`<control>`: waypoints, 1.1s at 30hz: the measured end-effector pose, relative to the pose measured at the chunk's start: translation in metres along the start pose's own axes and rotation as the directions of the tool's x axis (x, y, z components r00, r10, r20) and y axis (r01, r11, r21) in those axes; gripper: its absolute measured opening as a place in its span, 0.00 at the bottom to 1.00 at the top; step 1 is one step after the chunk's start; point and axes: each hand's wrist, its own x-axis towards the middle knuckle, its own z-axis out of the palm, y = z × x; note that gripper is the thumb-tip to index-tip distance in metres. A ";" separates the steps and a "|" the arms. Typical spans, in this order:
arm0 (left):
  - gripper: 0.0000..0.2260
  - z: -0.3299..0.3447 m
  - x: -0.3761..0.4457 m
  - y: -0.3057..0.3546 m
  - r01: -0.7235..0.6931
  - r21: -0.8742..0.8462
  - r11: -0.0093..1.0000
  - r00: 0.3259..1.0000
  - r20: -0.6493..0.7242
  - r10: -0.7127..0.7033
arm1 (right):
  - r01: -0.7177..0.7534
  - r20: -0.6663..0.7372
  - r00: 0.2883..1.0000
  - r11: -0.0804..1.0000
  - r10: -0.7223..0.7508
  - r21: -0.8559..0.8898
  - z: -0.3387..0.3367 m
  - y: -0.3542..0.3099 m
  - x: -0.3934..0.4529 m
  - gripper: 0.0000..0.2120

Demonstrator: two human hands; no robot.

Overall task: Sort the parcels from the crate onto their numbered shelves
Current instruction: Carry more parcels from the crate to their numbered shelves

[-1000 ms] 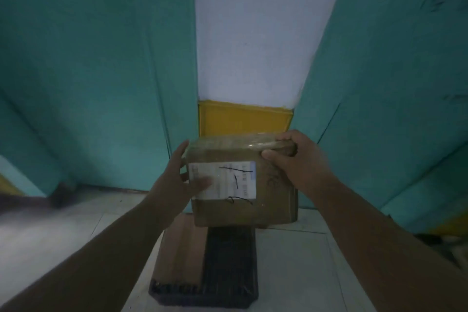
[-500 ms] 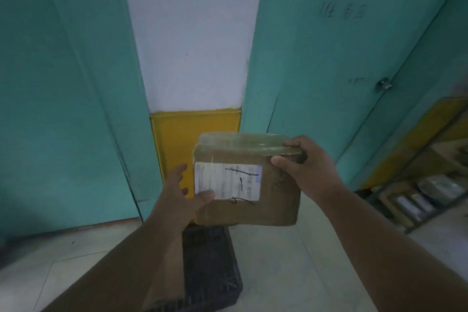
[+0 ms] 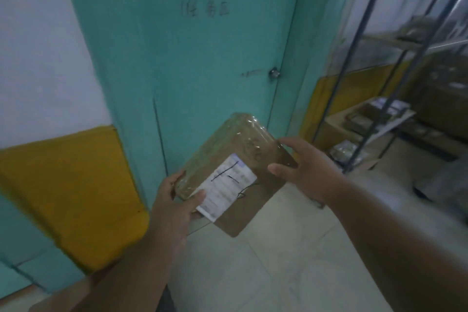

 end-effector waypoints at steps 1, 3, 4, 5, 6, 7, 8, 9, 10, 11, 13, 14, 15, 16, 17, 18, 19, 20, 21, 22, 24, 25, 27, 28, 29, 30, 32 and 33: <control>0.27 0.025 0.000 -0.006 0.013 -0.041 0.999 1.000 0.017 -0.012 | -0.037 0.022 0.999 0.998 0.036 0.047 -0.011 0.022 0.001 0.34; 0.27 0.076 -0.001 -0.019 0.034 -0.092 0.995 0.999 0.041 -0.030 | -0.095 0.007 0.995 0.963 0.096 0.251 -0.033 0.060 0.003 0.36; 0.26 0.101 -0.002 -0.025 0.050 -0.110 0.993 0.997 0.064 -0.043 | -0.095 -0.034 0.993 0.934 0.114 0.344 -0.045 0.075 0.005 0.36; 0.26 0.124 0.000 -0.031 0.072 -0.120 0.990 0.994 0.087 -0.062 | -0.094 -0.081 0.987 0.912 0.138 0.400 -0.057 0.089 0.009 0.36; 0.26 0.145 0.002 -0.037 0.098 -0.119 0.988 0.990 0.115 -0.084 | -0.096 -0.123 0.978 0.895 0.166 0.436 -0.070 0.102 0.014 0.36; 0.26 0.164 0.006 -0.042 0.121 -0.108 0.987 0.984 0.142 -0.105 | -0.097 -0.163 0.967 0.878 0.194 0.469 -0.082 0.116 0.019 0.36; 0.25 0.182 0.012 -0.047 0.137 -0.095 0.986 0.979 0.165 -0.120 | -0.101 -0.195 0.954 0.859 0.226 0.502 -0.094 0.130 0.025 0.36; 0.24 0.200 0.018 -0.051 0.138 -0.064 0.988 0.975 0.186 -0.124 | -0.099 -0.219 0.943 0.842 0.250 0.531 -0.106 0.143 0.032 0.35; 0.23 0.217 0.026 -0.055 0.127 -0.008 0.992 0.973 0.198 -0.123 | -0.100 -0.242 0.933 0.836 0.267 0.539 -0.117 0.158 0.040 0.33; 0.23 0.234 0.032 -0.058 0.103 0.067 0.992 0.971 0.209 -0.115 | -0.106 -0.269 0.920 0.842 0.285 0.530 -0.128 0.172 0.048 0.31; 0.24 0.269 0.047 -0.065 0.045 0.202 0.978 0.971 0.221 -0.090 | -0.121 -0.322 0.898 0.871 0.301 0.477 -0.148 0.195 0.065 0.27; 0.24 0.287 0.055 -0.070 0.005 0.267 0.964 0.970 0.233 -0.070 | -0.127 -0.345 0.887 0.881 0.306 0.455 -0.157 0.207 0.073 0.26; 0.23 0.305 0.064 -0.074 -0.041 0.334 0.942 0.967 0.251 -0.047 | -0.126 -0.373 0.875 0.888 0.309 0.442 -0.166 0.219 0.081 0.26; 0.22 0.326 0.074 -0.079 -0.088 0.383 0.919 0.957 0.288 -0.028 | -0.134 -0.399 0.860 0.895 0.319 0.426 -0.176 0.232 0.089 0.27; 0.20 0.346 0.084 -0.085 -0.128 0.414 0.901 0.942 0.336 -0.021 | -0.153 -0.421 0.842 0.899 0.336 0.411 -0.186 0.245 0.095 0.27; 0.18 0.369 0.094 -0.090 -0.166 0.433 0.886 0.921 0.388 -0.017 | -0.177 -0.443 0.823 0.902 0.355 0.394 -0.199 0.258 0.100 0.27; 0.17 0.393 0.102 -0.094 -0.204 0.449 0.870 0.899 0.438 -0.015 | -0.202 -0.459 0.806 0.902 0.374 0.381 -0.214 0.270 0.103 0.26; 0.17 0.417 0.110 -0.098 -0.228 0.460 0.858 0.875 0.483 -0.026 | -0.229 -0.466 0.793 0.900 0.393 0.370 -0.229 0.283 0.104 0.26; 0.17 0.443 0.113 -0.102 -0.246 0.452 0.858 0.841 0.540 -0.043 | -0.259 -0.474 0.777 0.897 0.414 0.359 -0.246 0.296 0.104 0.27; 0.18 0.470 0.116 -0.105 -0.263 0.432 0.863 0.794 0.604 -0.060 | -0.285 -0.488 0.759 0.894 0.431 0.346 -0.265 0.309 0.102 0.28; 0.24 0.523 0.117 -0.110 -0.313 0.399 0.862 0.665 0.740 -0.101 | -0.328 -0.522 0.717 0.884 0.463 0.333 -0.298 0.339 0.096 0.28; 0.27 0.549 0.115 -0.115 -0.342 0.403 0.849 0.602 0.788 -0.131 | -0.346 -0.541 0.689 0.875 0.482 0.338 -0.312 0.355 0.093 0.28; 0.32 0.596 0.113 -0.127 -0.395 0.423 0.816 0.503 0.842 -0.193 | -0.375 -0.587 0.630 0.861 0.508 0.343 -0.339 0.388 0.087 0.29; 0.33 0.619 0.111 -0.134 -0.422 0.433 0.797 0.478 0.853 -0.210 | -0.391 -0.608 0.601 0.855 0.518 0.342 -0.351 0.405 0.084 0.30; 0.35 0.642 0.109 -0.141 -0.450 0.448 0.773 0.466 0.856 -0.225 | -0.406 -0.624 0.576 0.847 0.528 0.343 -0.362 0.422 0.081 0.32; 0.37 0.666 0.107 -0.149 -0.471 0.461 0.752 0.454 0.858 -0.242 | -0.416 -0.636 0.556 0.842 0.535 0.344 -0.375 0.441 0.079 0.35; 0.38 0.716 0.104 -0.167 -0.455 0.446 0.771 0.430 0.868 -0.249 | -0.420 -0.662 0.541 0.848 0.519 0.323 -0.402 0.480 0.077 0.39; 0.36 0.740 0.102 -0.176 -0.449 0.418 0.790 0.417 0.880 -0.229 | -0.416 -0.672 0.547 0.859 0.499 0.299 -0.417 0.499 0.079 0.40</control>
